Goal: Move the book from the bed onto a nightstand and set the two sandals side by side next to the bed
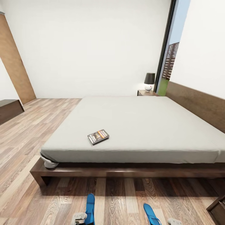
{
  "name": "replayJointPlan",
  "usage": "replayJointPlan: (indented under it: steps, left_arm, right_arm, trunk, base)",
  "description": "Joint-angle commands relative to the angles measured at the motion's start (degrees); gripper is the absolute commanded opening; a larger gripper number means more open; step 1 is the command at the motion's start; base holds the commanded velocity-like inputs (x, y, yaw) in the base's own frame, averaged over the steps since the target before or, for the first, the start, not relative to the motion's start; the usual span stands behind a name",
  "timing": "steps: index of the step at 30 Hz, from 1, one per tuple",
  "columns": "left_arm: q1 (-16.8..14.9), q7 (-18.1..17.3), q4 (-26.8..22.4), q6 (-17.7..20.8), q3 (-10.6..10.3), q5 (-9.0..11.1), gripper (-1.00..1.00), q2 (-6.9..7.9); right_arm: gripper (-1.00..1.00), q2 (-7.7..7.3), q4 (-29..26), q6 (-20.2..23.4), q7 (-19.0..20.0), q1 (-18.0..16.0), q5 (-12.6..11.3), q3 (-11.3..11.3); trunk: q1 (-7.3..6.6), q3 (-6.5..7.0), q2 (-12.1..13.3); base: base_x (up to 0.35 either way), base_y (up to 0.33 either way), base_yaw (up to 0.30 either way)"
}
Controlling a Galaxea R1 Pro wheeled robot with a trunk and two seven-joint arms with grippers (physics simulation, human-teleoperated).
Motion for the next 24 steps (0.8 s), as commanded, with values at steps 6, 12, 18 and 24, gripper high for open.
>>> replayJointPlan:
  steps: [6, 12, 18, 24]
  left_arm:
    - [0.0, -0.2, 0.1, -0.4, 0.3, -0.4, -1.0, 0.01]
    - [0.0, -0.1, 0.1, -0.4, 0.3, -0.4, -1.0, 0.01]
    - [0.0, 0.0, -0.3, -0.3, 0.6, -0.2, -1.0, 1.04]
    - [0.0, 14.3, -4.7, 0.1, 1.4, -0.1, -1.0, 3.54]
  right_arm:
    - [-1.0, -0.08, 0.1, 0.1, 0.4, -0.1, -0.1, -0.4]
    - [-1.0, -0.09, 0.0, 0.1, 0.2, -0.1, -0.1, -0.4]
    - [-1.0, -0.53, 0.0, 0.2, 0.3, -0.1, -0.4, -0.5]
    - [-1.0, -0.67, 0.0, 0.2, 0.2, -0.1, -0.5, -0.6]
  trunk:
    - [-0.01, -0.05, 0.0]
    - [-0.01, -0.05, 0.0]
    - [-0.01, -0.05, 0.0]
    - [-0.01, -0.05, 0.0]
  base:
    - [0.0, 0.0, 0.0]
    - [0.0, 0.0, 0.0]
    - [0.0, 0.0, 0.0]
    - [0.0, 0.0, 0.0]
